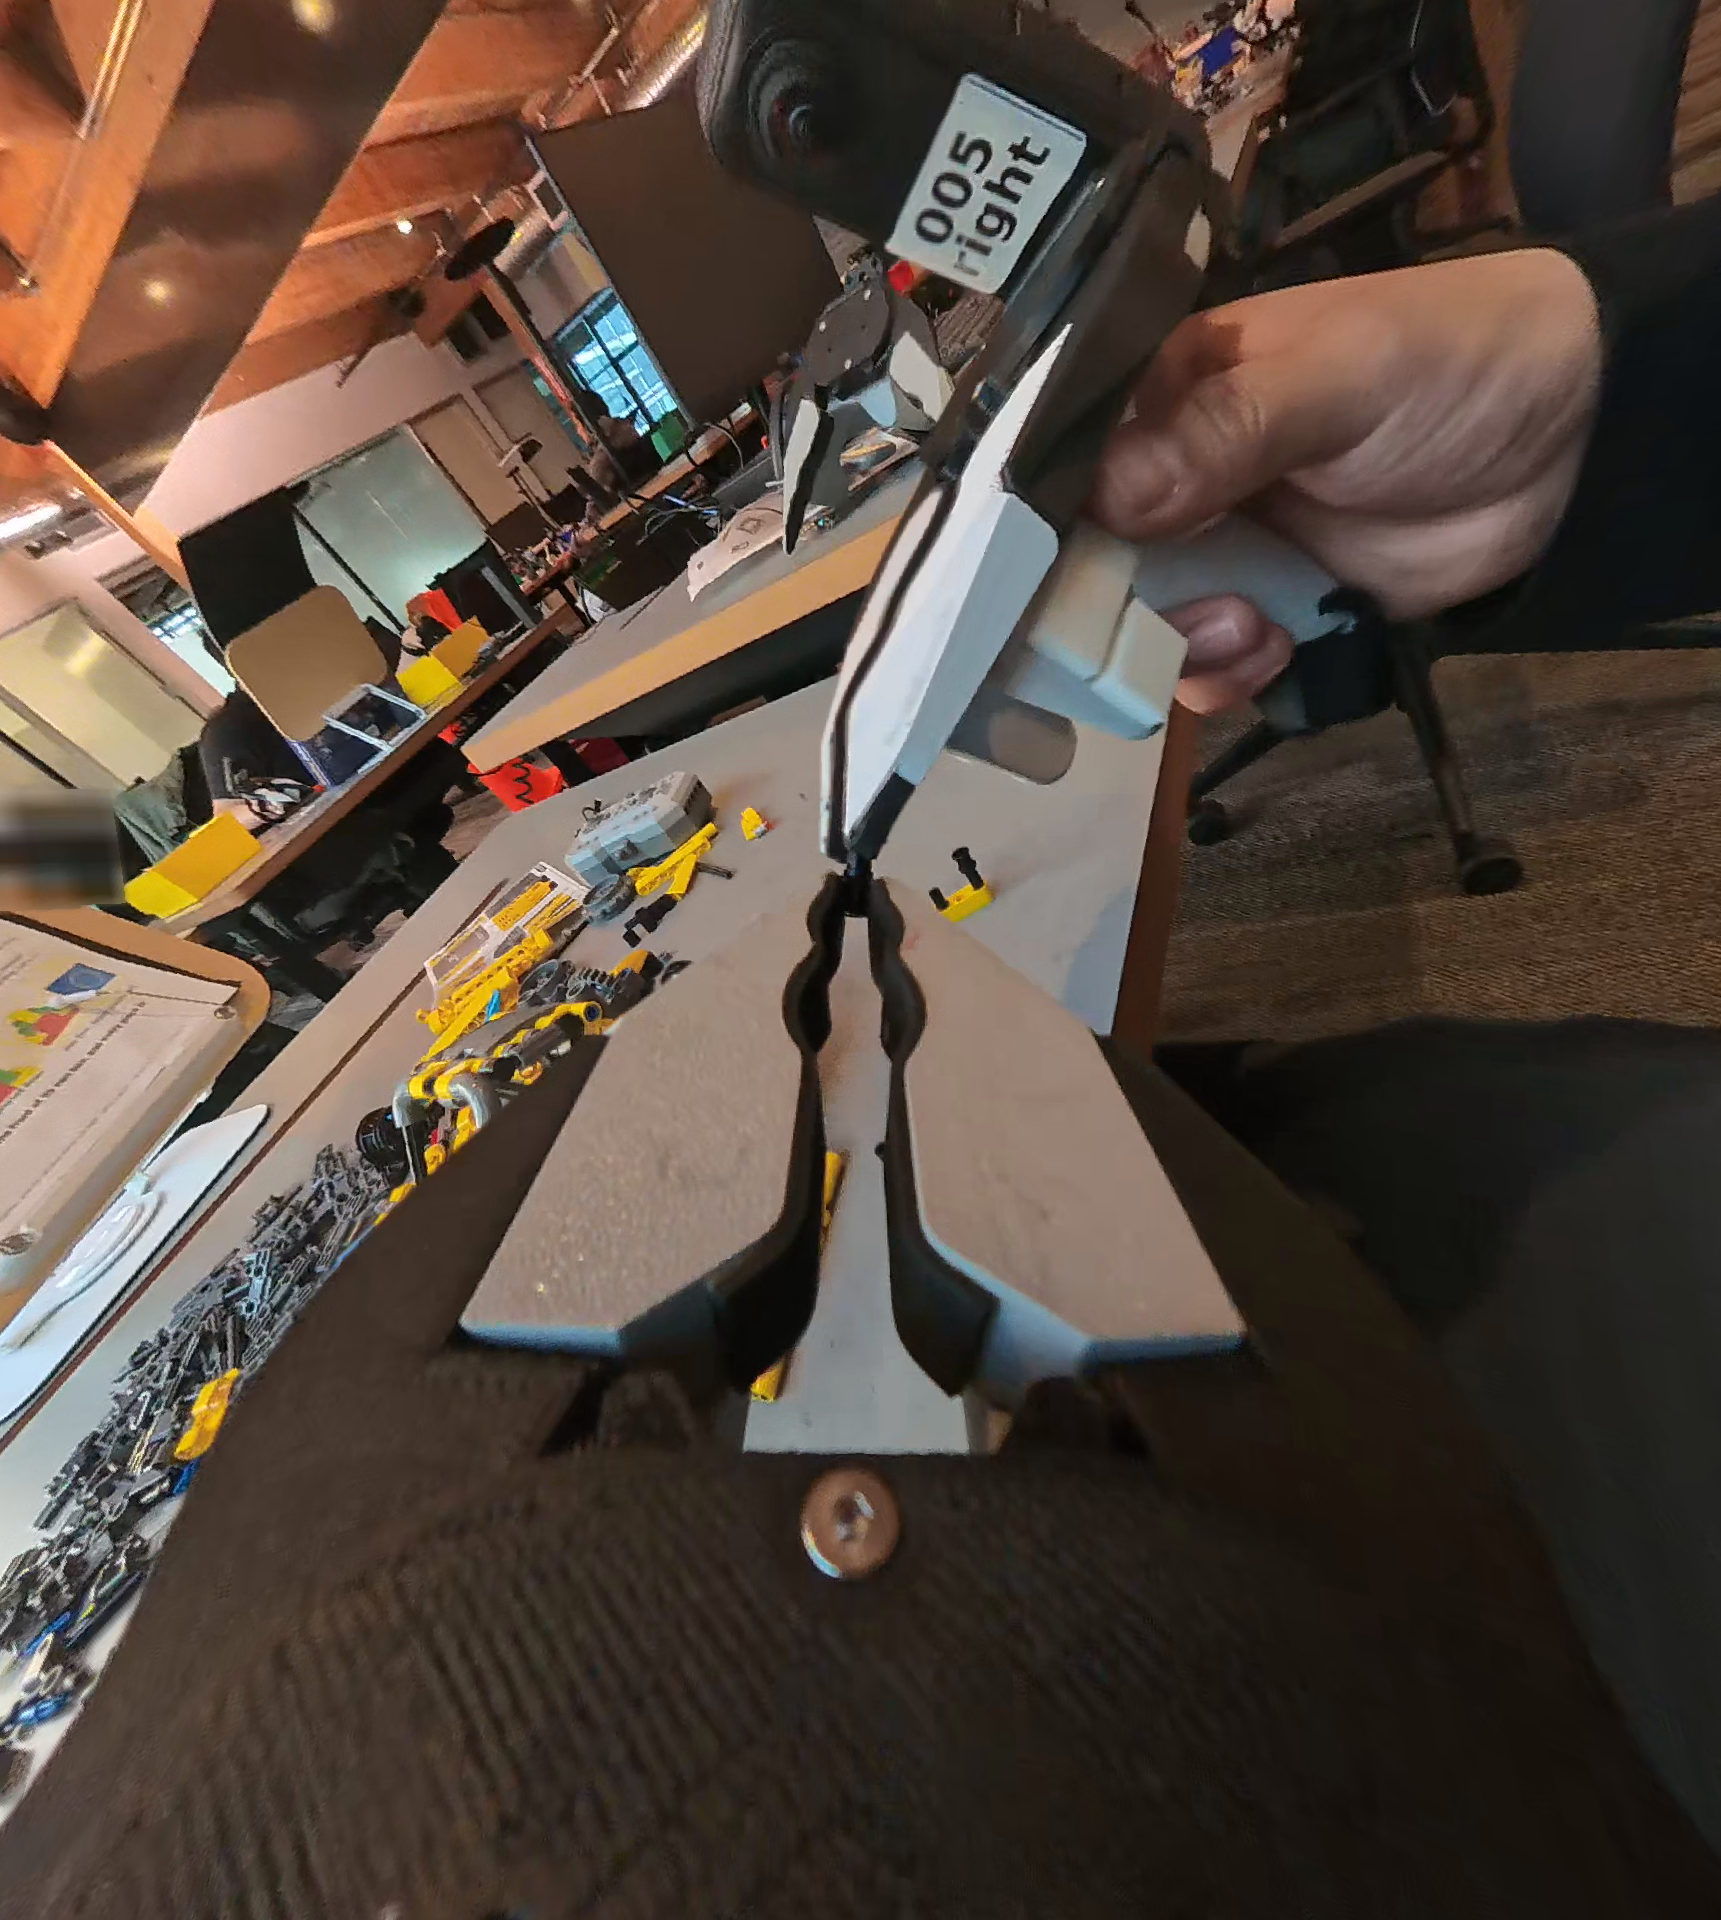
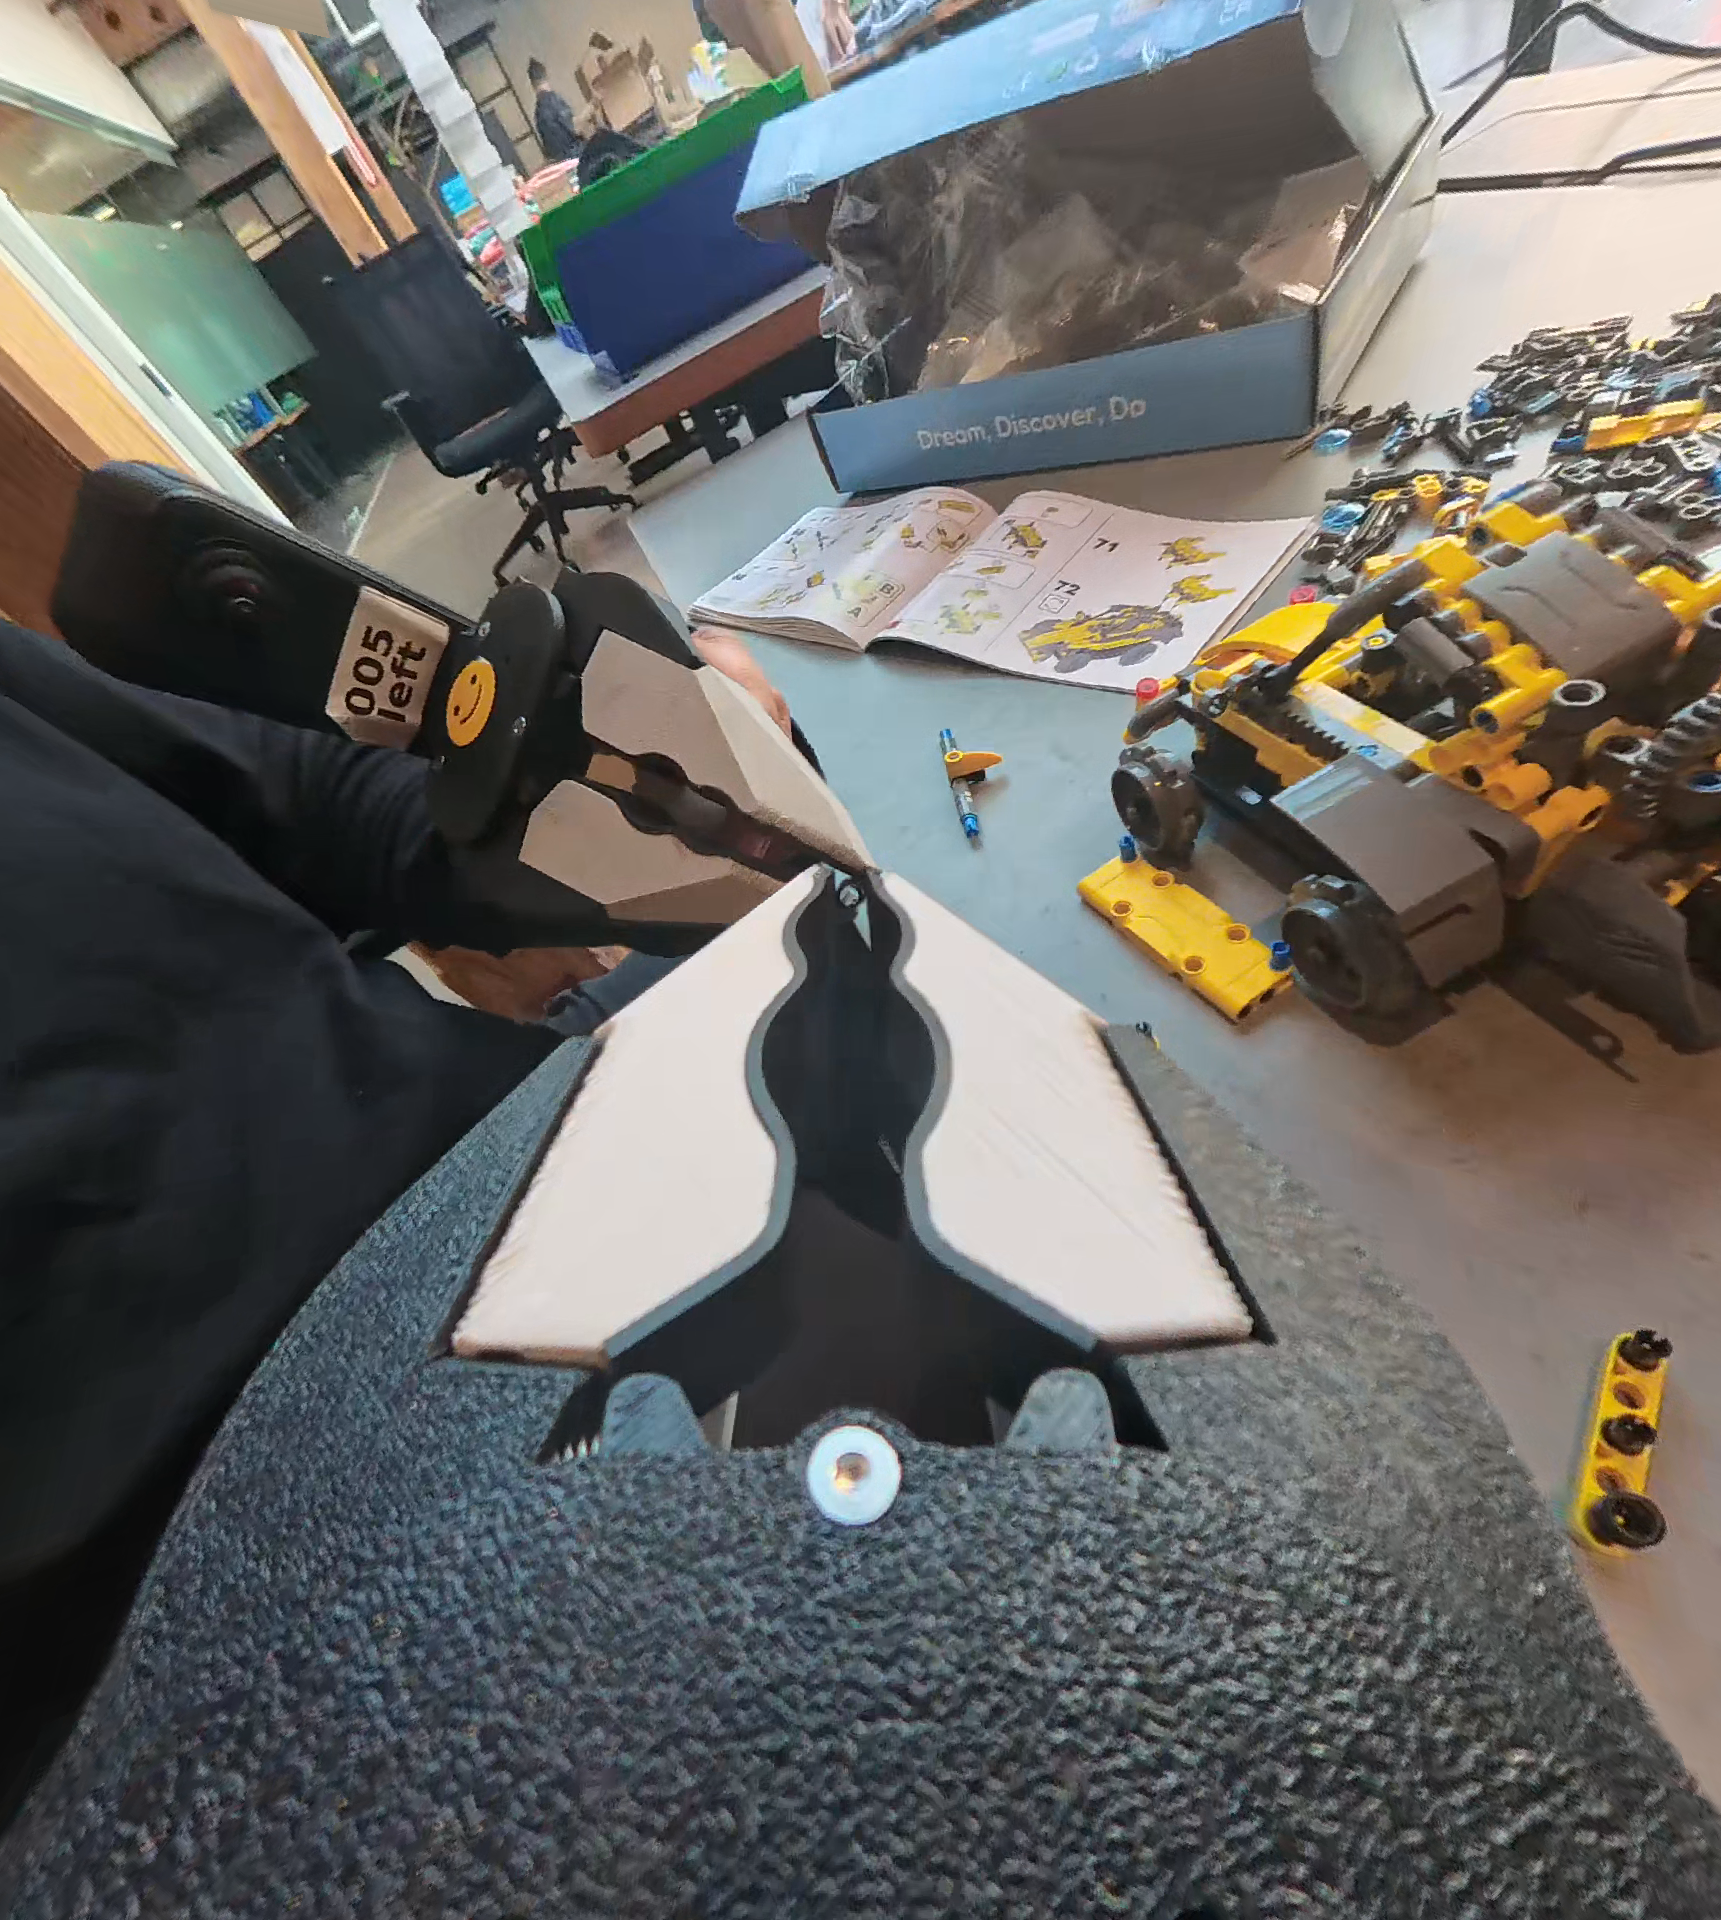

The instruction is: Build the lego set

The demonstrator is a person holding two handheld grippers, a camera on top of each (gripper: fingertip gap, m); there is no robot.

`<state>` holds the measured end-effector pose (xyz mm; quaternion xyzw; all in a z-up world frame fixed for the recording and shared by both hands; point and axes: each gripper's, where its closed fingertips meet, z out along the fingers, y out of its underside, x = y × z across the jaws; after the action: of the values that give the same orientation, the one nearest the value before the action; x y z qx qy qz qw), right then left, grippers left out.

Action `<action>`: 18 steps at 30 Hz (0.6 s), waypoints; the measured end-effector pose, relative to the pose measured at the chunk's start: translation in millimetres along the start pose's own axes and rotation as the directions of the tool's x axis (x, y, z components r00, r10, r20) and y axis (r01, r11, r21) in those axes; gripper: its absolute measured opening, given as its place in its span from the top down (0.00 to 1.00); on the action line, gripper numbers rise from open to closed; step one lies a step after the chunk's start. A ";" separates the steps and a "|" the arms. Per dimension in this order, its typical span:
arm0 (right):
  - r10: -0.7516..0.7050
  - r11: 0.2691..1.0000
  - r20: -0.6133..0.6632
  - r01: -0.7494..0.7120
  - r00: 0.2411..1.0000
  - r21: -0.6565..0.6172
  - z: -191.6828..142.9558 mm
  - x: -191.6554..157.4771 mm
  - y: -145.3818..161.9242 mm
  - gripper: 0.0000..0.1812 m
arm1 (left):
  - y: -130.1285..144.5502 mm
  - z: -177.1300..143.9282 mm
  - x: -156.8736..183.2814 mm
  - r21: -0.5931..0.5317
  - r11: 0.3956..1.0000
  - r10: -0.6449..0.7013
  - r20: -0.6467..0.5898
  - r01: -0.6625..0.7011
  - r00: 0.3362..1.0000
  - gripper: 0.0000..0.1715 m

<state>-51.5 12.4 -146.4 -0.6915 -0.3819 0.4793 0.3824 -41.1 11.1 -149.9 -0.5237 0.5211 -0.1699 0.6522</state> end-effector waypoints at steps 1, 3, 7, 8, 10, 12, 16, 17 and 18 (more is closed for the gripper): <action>-0.005 1.000 -0.009 0.005 1.000 -0.006 -0.9 0.3 -0.1 0.96 | -0.7 0.2 0.5 0.000 1.000 0.004 0.003 -0.004 1.000 1.00; -0.014 1.000 -0.011 0.014 1.000 -0.019 -2.0 0.2 1.2 0.95 | -0.6 0.5 1.8 -0.003 1.000 0.015 0.002 -0.015 1.000 0.99; 0.009 0.999 0.017 -0.009 1.000 -0.042 -3.2 -2.3 4.7 0.94 | 0.6 0.6 5.0 -0.012 0.999 0.043 -0.002 -0.043 0.999 0.99; 0.013 0.999 0.022 -0.012 1.000 -0.048 -3.1 -3.1 5.8 0.94 | 1.0 0.8 5.5 -0.015 0.999 0.051 -0.001 -0.051 0.999 0.99; 0.013 0.998 0.022 -0.012 1.000 -0.060 -2.5 -3.6 7.4 0.94 | 1.8 1.3 6.1 -0.021 0.998 0.067 0.001 -0.067 0.998 0.99; 0.009 0.998 0.014 -0.008 1.000 -0.060 -1.8 -3.0 7.3 0.97 | 1.8 1.6 8.0 -0.021 0.996 0.081 -0.002 -0.081 0.997 0.99; 0.012 0.997 0.008 -0.011 1.000 -0.070 -1.2 -1.0 8.7 0.97 | 2.9 1.8 7.6 -0.024 0.996 0.090 0.001 -0.090 0.996 0.99; 0.009 0.997 0.006 -0.009 1.000 -0.071 -1.2 -0.2 9.1 0.97 | 3.5 1.8 7.1 -0.027 0.995 0.094 0.004 -0.094 0.996 0.99; 0.009 0.997 0.005 -0.009 1.000 -0.073 -1.2 0.5 9.6 0.97 | 4.1 1.9 6.3 -0.030 0.994 0.101 0.010 -0.101 0.995 0.99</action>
<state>-48.7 8.6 -154.9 -0.7054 -0.3970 0.4687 0.3537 -38.3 8.9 -156.7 -0.5072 0.5454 -0.1260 0.6553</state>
